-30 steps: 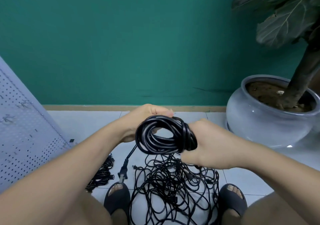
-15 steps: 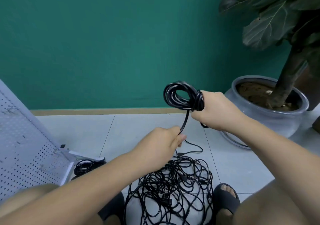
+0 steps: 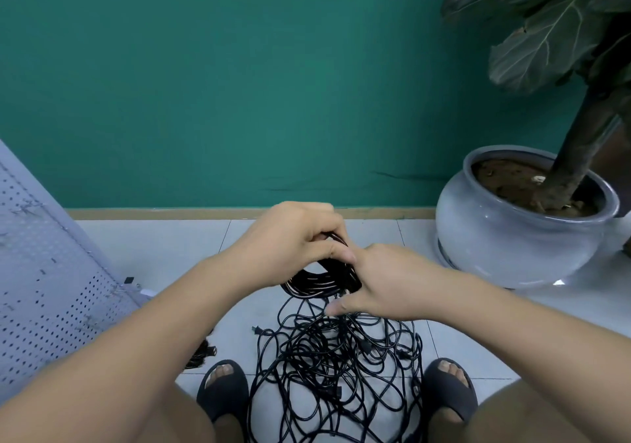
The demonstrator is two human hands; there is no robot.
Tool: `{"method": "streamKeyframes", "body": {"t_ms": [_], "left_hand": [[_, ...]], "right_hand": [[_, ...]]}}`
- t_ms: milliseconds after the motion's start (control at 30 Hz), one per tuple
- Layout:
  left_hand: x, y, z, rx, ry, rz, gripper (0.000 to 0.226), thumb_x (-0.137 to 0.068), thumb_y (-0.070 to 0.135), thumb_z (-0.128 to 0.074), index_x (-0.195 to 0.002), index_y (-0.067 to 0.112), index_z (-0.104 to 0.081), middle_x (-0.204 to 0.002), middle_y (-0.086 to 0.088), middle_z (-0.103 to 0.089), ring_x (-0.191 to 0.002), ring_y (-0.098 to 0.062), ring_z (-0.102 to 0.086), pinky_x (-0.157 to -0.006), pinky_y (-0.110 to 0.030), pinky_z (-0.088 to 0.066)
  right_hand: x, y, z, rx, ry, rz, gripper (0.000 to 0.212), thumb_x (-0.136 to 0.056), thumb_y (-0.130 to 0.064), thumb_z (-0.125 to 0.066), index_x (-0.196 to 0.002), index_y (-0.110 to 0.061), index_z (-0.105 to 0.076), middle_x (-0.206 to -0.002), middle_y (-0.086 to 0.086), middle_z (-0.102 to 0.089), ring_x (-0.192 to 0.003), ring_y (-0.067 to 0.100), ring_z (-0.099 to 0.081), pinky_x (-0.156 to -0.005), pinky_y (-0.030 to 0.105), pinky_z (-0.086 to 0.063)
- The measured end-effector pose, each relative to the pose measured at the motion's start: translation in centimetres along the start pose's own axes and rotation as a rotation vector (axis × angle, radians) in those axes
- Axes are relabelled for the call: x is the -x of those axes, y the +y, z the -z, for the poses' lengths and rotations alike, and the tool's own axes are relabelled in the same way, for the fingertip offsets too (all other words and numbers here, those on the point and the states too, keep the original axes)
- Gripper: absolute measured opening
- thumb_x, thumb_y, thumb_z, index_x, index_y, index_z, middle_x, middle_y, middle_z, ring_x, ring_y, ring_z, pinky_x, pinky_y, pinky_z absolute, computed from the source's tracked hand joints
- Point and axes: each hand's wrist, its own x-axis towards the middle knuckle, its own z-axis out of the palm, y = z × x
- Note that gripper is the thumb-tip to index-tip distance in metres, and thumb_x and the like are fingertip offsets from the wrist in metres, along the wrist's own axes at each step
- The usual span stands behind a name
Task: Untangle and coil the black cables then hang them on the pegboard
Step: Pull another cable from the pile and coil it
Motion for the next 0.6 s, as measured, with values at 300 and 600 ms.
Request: {"method": "streamKeyframes", "body": {"t_ms": [300, 600], "left_hand": [[0.0, -0.2, 0.9, 0.307, 0.292, 0.179, 0.036, -0.070, 0.047, -0.097, -0.090, 0.036, -0.069, -0.102, 0.011, -0.063, -0.092, -0.001, -0.060, -0.084, -0.030, -0.045], [1.1, -0.2, 2.1, 0.741, 0.141, 0.387, 0.106, -0.069, 0.029, -0.103, -0.153, 0.045, -0.039, -0.133, 0.002, -0.073, -0.117, -0.020, -0.075, -0.113, -0.043, -0.051]], "right_hand": [[1.6, -1.2, 1.2, -0.176, 0.225, 0.062, 0.051, -0.095, -0.081, -0.006, -0.084, -0.036, -0.028, -0.066, -0.001, -0.051, -0.064, 0.019, -0.049, -0.067, 0.043, -0.037], [2.0, 0.6, 2.1, -0.247, 0.343, -0.013, 0.056, -0.110, -0.063, -0.006, -0.134, -0.043, -0.052, -0.077, 0.001, -0.065, -0.082, 0.030, -0.058, -0.078, 0.046, -0.049]]}}
